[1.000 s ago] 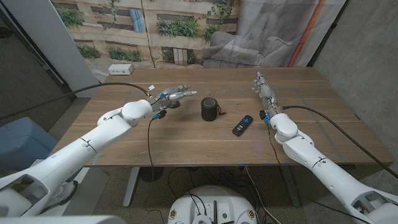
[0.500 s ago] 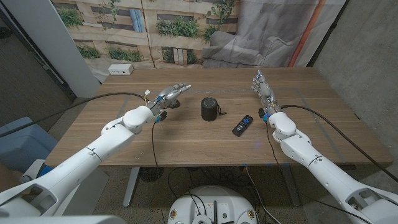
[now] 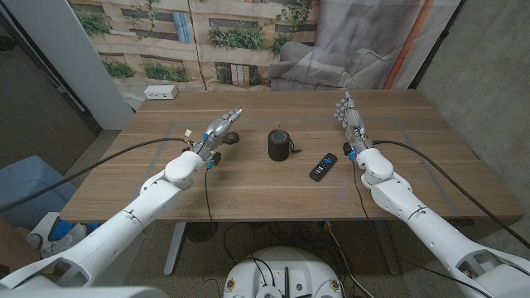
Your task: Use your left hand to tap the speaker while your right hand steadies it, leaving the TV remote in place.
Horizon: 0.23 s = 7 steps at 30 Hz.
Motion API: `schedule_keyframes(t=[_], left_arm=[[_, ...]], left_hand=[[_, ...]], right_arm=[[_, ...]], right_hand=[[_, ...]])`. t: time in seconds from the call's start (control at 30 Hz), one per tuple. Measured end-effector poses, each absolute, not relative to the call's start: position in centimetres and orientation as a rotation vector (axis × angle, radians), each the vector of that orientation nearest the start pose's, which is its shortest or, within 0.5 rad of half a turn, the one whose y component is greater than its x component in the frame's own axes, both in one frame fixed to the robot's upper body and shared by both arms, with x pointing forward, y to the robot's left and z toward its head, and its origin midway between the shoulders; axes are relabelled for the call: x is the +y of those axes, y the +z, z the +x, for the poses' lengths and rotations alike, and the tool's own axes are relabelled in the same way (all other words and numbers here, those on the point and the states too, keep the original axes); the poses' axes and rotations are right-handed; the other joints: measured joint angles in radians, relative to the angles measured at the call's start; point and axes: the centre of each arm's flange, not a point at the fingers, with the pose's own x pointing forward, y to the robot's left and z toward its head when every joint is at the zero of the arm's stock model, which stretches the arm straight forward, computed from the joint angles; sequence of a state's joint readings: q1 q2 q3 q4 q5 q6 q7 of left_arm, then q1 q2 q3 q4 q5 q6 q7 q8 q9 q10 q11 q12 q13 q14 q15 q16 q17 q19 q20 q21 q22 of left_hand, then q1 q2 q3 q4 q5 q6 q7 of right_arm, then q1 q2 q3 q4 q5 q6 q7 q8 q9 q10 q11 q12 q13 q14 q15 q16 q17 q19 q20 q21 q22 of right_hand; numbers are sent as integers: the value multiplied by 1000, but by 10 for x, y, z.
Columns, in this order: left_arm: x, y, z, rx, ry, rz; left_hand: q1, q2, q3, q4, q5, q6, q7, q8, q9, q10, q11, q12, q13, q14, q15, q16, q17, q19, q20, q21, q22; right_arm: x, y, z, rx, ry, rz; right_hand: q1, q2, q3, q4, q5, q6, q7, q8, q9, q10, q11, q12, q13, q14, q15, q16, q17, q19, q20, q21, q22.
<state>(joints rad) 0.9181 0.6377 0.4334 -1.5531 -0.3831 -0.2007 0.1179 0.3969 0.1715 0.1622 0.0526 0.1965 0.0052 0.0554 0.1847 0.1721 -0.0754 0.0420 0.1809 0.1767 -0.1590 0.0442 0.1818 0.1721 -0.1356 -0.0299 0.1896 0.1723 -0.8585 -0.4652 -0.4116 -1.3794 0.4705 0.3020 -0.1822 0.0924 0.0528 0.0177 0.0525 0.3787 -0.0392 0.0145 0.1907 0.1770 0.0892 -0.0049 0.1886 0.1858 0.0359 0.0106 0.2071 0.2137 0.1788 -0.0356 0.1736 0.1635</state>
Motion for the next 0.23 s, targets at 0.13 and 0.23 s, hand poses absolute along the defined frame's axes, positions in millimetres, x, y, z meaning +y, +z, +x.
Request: schedule_keyframes(t=[0.13,0.23], left_arm=[[254,-18,609,-670,-197,280],[259,-34,621,-649,-164,229]], left_hand=[[-8,0,4,4,0,-4,3,-4,0,-10,-3,-4,0,0,0,0,0,-2,-2,0,0],[-10,3,4,4,0,-4,3,-4,0,-18,-1,-4,0,0,0,0,0,-2,-2,0,0]], right_arm=[[-252,-23,641,-657,93,-28],[-253,-24,640,-656,110,-1]], right_hand=[[-3,3,-3,3,0,5,5,0,0,-2,2,0,-5,-11,4,-4,0,-7,-7,0,0],[-7,7,-3,3,0,5,5,0,0,-2,2,0,-5,-20,2,-4,0,-7,-7,0,0]])
